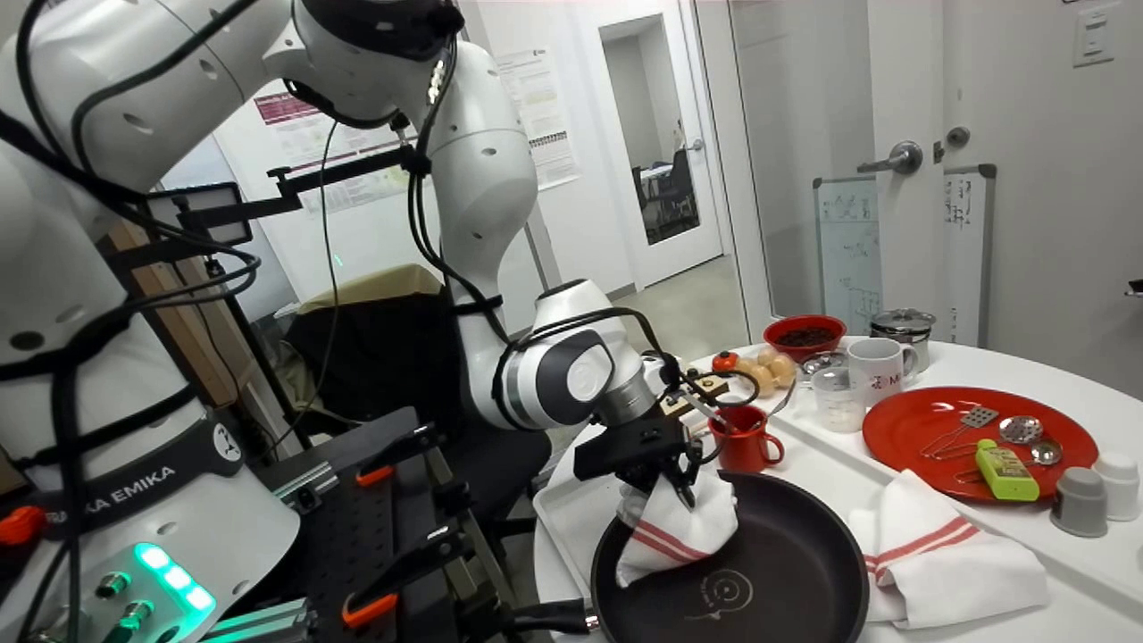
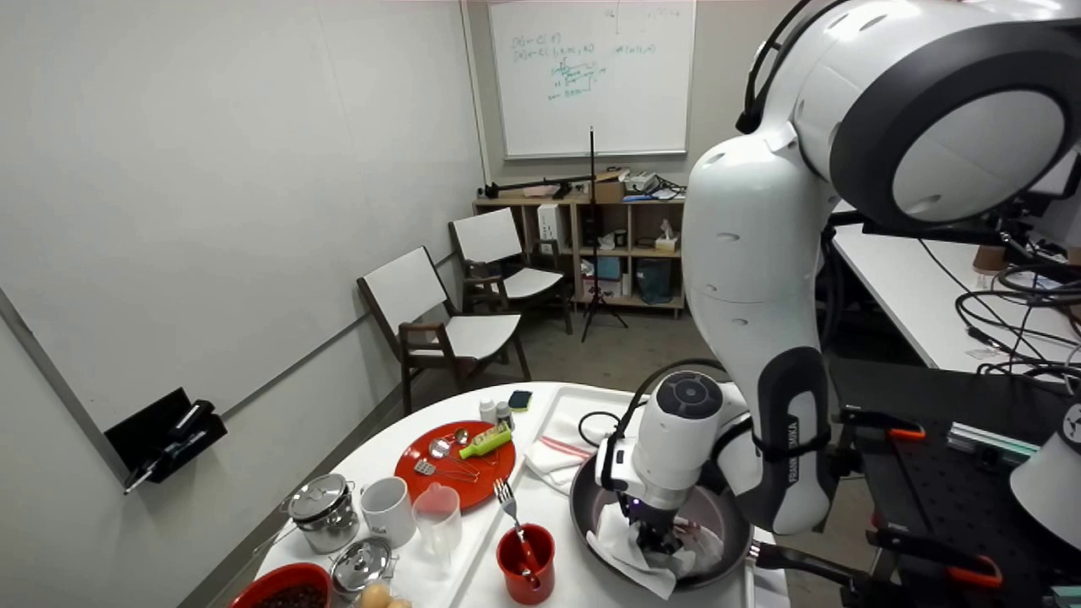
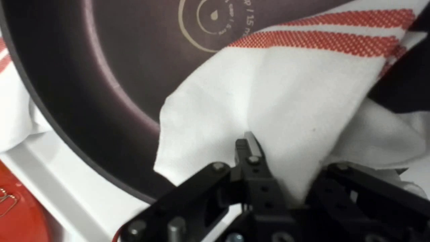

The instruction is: Wipe the pan with the white towel

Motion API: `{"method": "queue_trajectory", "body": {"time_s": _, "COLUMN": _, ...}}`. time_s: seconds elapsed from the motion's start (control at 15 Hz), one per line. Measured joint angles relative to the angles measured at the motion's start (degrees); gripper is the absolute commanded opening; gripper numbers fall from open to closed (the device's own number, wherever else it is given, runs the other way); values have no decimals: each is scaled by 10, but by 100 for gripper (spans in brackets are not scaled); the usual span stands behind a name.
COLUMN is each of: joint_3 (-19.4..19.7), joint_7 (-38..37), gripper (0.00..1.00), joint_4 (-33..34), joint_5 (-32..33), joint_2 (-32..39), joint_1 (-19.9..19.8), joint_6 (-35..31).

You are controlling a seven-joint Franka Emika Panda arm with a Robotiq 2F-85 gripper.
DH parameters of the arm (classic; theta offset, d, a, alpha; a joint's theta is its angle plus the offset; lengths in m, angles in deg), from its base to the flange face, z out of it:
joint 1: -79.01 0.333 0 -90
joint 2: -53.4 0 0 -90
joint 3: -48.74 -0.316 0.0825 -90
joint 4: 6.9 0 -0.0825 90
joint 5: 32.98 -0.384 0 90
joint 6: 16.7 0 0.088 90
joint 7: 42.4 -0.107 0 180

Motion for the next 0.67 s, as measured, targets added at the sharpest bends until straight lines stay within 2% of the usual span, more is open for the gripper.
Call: {"method": "queue_trajectory", "body": {"time_s": 0.67, "joint_3": -27, "joint_7": 1, "gripper": 3, "joint_4": 20, "joint_5": 1, "joint_2": 3, "joint_1": -85, "joint_6": 1}}
